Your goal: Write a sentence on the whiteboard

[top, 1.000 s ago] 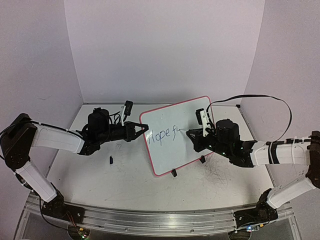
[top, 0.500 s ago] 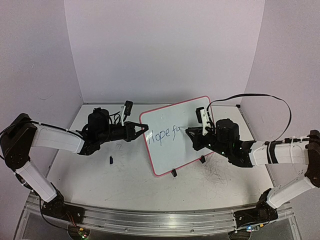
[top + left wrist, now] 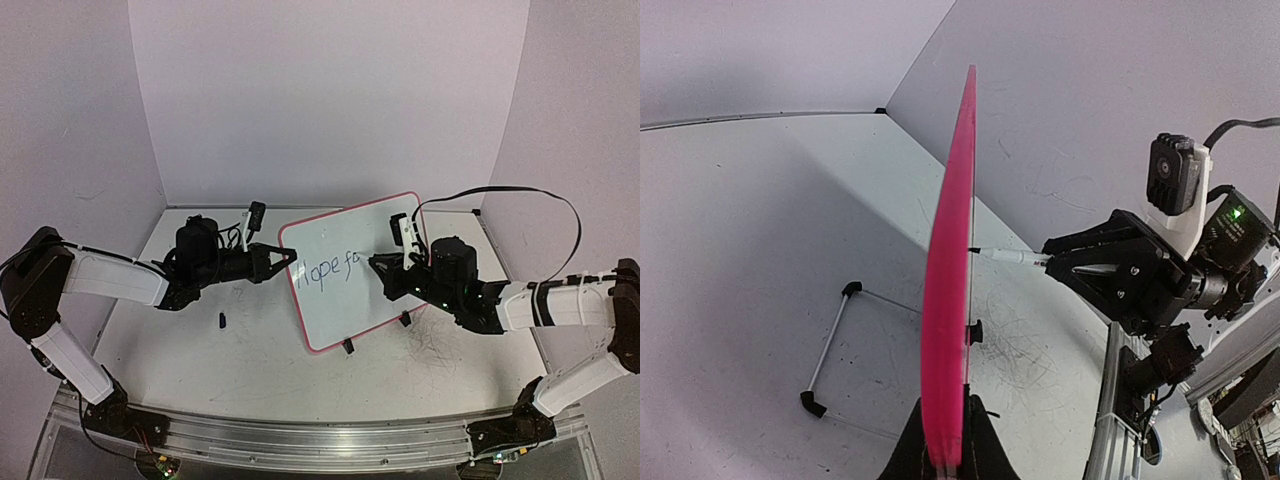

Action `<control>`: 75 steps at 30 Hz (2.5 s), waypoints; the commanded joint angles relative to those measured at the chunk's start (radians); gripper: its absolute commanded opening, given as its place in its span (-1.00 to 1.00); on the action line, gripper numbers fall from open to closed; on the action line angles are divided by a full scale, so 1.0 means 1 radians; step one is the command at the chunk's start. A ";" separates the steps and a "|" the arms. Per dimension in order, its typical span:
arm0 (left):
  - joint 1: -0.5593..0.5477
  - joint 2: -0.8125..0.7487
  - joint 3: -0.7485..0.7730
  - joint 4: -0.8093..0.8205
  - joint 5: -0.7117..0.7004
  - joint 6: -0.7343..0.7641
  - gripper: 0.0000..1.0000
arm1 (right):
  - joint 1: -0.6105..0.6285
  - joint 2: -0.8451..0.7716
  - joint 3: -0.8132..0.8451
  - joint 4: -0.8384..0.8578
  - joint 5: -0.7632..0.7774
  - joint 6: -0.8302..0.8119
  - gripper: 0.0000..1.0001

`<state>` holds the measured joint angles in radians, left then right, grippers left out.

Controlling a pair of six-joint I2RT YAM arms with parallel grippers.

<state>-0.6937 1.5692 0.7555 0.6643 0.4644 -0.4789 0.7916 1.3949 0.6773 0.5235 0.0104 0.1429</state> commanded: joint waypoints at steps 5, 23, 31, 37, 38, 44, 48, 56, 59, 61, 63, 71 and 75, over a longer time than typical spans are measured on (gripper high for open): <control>0.002 -0.016 0.002 -0.023 -0.040 0.094 -1.00 | -0.023 -0.096 -0.021 -0.010 0.006 0.013 -1.00; 0.002 -0.012 0.004 -0.027 -0.038 0.095 -1.00 | -0.034 -0.041 0.017 0.001 -0.040 -0.013 -1.00; 0.002 -0.019 0.002 -0.029 -0.040 0.097 -1.00 | -0.034 -0.014 0.037 0.002 -0.028 -0.015 -1.00; 0.002 -0.016 0.001 -0.029 -0.038 0.097 -1.00 | -0.034 -0.017 0.039 0.004 -0.017 -0.016 -1.00; 0.002 -0.015 0.002 -0.028 -0.038 0.097 -1.00 | -0.034 -0.016 0.041 0.004 -0.014 -0.016 -1.00; 0.002 -0.018 0.002 -0.029 -0.039 0.097 -1.00 | -0.034 -0.016 0.032 -0.010 -0.010 -0.014 -1.00; 0.002 -0.020 0.002 -0.029 -0.041 0.098 -1.00 | -0.034 -0.033 0.010 -0.023 0.019 -0.008 -1.00; 0.002 -0.022 0.001 -0.030 -0.041 0.099 -1.00 | -0.034 -0.049 -0.026 -0.041 0.022 0.008 -1.00; 0.002 -0.022 0.000 -0.031 -0.043 0.099 -1.00 | -0.034 -0.059 -0.043 -0.046 0.020 0.015 -1.00; 0.001 -0.022 0.002 -0.031 -0.043 0.097 -1.00 | -0.034 -0.064 -0.054 -0.048 0.013 0.023 -1.00; 0.002 -0.021 0.003 -0.031 -0.041 0.097 -1.00 | -0.032 -0.068 -0.066 -0.048 0.006 0.033 -1.00; 0.002 -0.018 0.008 -0.032 -0.038 0.093 -1.00 | -0.032 -0.067 -0.065 -0.030 -0.002 0.036 -1.00; 0.002 -0.021 0.007 -0.032 -0.038 0.092 -1.00 | -0.032 -0.058 -0.042 -0.013 0.001 0.032 -1.00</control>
<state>-0.6937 1.5646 0.7555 0.6613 0.4671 -0.4713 0.7582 1.3388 0.6052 0.4934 0.0010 0.1699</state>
